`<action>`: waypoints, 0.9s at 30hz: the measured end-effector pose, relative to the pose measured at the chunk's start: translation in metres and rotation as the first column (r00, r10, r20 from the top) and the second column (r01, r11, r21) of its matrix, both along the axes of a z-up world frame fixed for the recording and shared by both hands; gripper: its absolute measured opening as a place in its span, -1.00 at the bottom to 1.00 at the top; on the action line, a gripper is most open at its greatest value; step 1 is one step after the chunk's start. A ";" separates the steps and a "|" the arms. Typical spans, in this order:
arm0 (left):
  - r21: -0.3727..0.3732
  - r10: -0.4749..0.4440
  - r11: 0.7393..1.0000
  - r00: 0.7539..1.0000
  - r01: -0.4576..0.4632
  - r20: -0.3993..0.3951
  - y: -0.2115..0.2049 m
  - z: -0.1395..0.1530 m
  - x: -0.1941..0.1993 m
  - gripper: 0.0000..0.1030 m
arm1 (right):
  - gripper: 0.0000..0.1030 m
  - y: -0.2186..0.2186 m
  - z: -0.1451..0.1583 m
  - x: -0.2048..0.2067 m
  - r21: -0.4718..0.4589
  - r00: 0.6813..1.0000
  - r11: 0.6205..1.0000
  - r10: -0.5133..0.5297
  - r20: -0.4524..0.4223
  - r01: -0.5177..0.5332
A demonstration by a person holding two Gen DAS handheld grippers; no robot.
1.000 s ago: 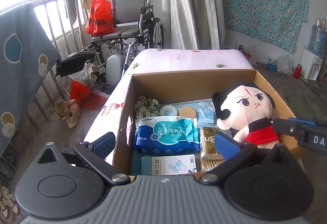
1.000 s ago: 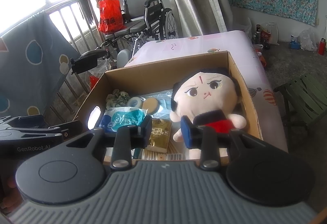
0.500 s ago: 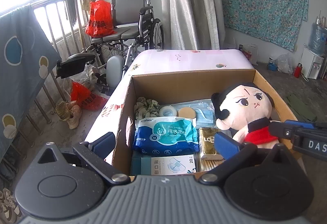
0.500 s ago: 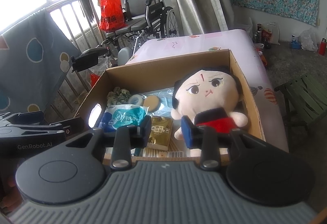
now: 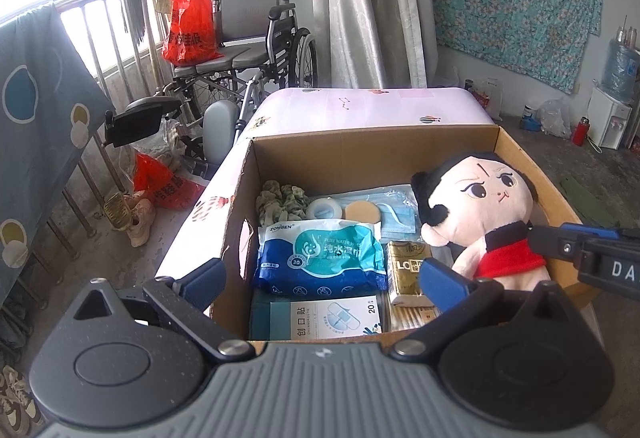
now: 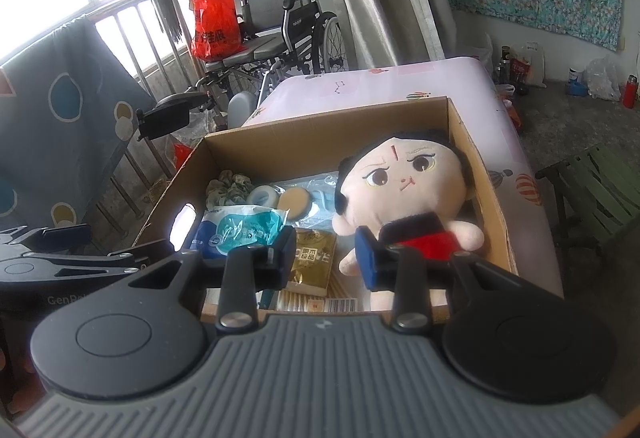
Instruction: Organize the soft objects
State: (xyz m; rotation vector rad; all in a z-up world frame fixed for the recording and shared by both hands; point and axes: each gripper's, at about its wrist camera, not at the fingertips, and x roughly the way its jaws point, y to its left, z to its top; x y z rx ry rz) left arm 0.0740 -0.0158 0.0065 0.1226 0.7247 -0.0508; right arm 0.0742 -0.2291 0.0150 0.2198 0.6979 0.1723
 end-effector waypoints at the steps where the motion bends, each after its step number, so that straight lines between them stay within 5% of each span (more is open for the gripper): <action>1: 0.004 0.000 1.000 1.000 0.000 -0.003 -0.001 -0.001 0.000 1.00 | -0.39 0.000 0.000 0.000 -0.001 1.000 1.000 0.000 -0.001 0.000; 27: 0.004 -0.009 1.000 1.000 0.009 -0.029 -0.006 -0.002 -0.001 1.00 | -0.34 0.000 0.001 0.002 0.009 1.000 1.000 0.000 0.004 0.000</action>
